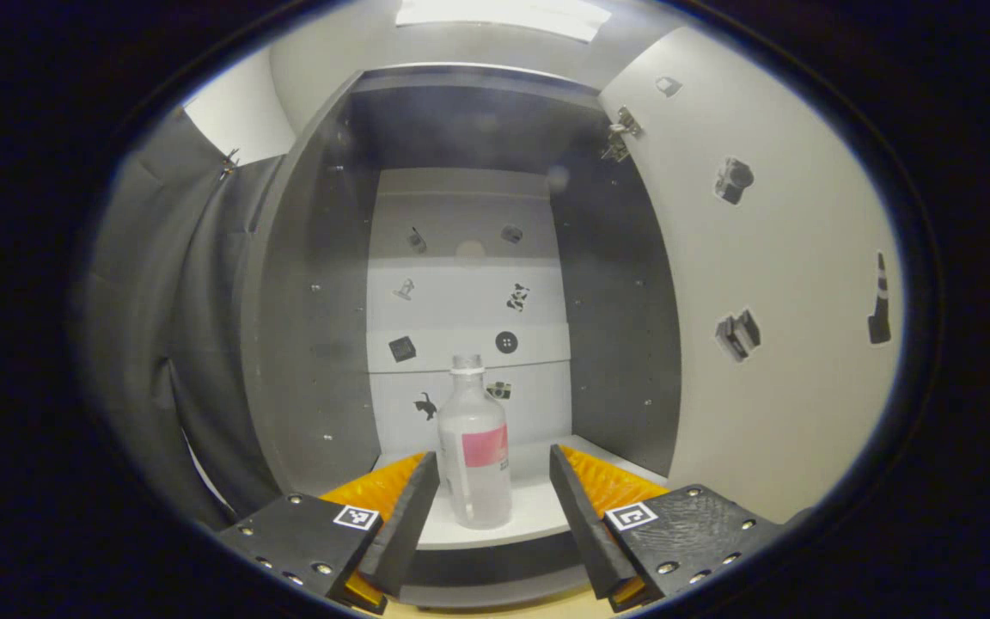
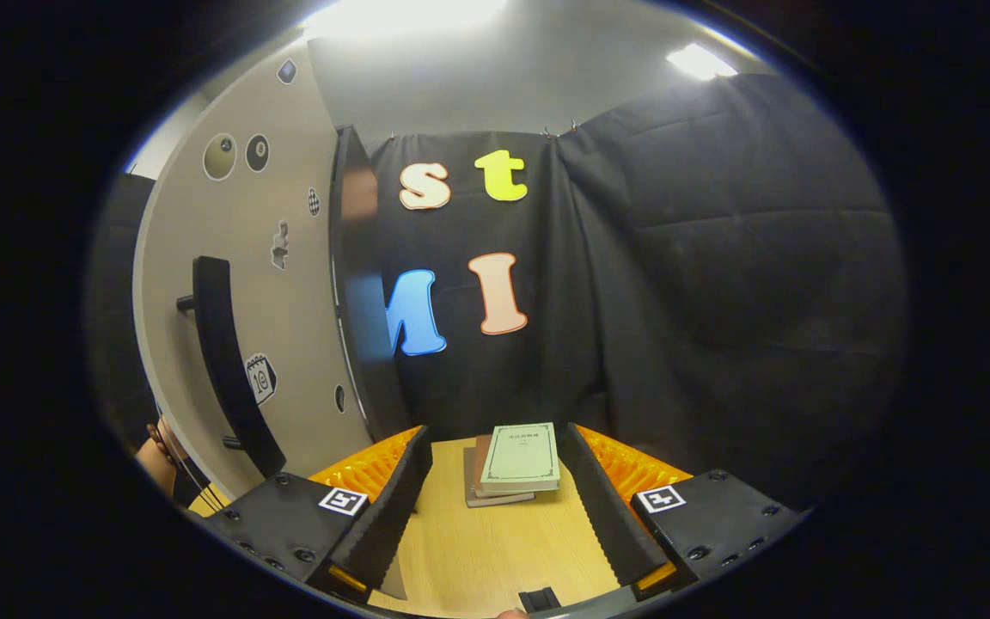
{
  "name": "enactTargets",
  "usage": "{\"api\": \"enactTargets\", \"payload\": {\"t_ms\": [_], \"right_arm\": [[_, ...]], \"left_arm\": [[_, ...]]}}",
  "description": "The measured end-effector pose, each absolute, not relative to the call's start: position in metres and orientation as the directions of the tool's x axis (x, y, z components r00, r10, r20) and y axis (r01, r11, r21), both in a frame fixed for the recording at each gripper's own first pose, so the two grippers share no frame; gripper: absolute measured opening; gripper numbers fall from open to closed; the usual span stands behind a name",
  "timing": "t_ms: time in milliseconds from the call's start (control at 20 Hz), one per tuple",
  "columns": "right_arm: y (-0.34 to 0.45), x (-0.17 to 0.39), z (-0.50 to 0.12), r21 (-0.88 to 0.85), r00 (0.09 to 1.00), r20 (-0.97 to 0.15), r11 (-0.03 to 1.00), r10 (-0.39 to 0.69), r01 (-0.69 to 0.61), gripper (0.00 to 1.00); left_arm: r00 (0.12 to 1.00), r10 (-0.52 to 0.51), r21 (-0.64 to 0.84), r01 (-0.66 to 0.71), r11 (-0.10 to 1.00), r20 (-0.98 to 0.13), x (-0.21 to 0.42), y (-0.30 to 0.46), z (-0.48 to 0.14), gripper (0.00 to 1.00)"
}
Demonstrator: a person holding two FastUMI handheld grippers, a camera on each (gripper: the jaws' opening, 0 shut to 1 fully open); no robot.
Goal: Open the cabinet door with the right hand, grasp the bottle in the cabinet with the left hand and place it on the coaster, then close the cabinet door with the right hand.
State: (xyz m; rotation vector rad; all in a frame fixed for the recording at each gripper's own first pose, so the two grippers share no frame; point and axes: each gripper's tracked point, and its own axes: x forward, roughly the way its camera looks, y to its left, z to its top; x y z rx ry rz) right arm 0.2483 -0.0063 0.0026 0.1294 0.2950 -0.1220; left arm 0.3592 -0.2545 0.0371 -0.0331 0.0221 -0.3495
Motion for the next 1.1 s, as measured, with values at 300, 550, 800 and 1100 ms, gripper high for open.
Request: {"api": "enactTargets", "payload": {"t_ms": [300,550,800,1100], "right_arm": [[-0.009,0.257,-0.006,0.095,0.936,-0.309,0.973,-0.171,0.210,0.98],[-0.006,0.262,-0.017,0.089,0.921,-0.336,0.966,-0.199,0.242,0.98],[-0.003,0.265,-0.019,0.078,0.917,-0.342,0.967,-0.204,0.244,0.98],[-0.004,0.268,-0.016,0.080,0.925,-0.338,0.974,-0.171,0.210,0.98]], "left_arm": [[0.925,-0.375,-0.051,0.372,0.927,-0.065,0.403,-0.264,0.007,0.79],[0.922,-0.377,-0.060,0.372,0.926,-0.091,0.425,-0.264,-0.011,0.79],[0.921,-0.380,-0.035,0.378,0.925,-0.083,0.437,-0.267,-0.010,0.80],[0.927,-0.372,-0.084,0.367,0.926,-0.053,0.422,-0.255,0.002,0.75]]}}
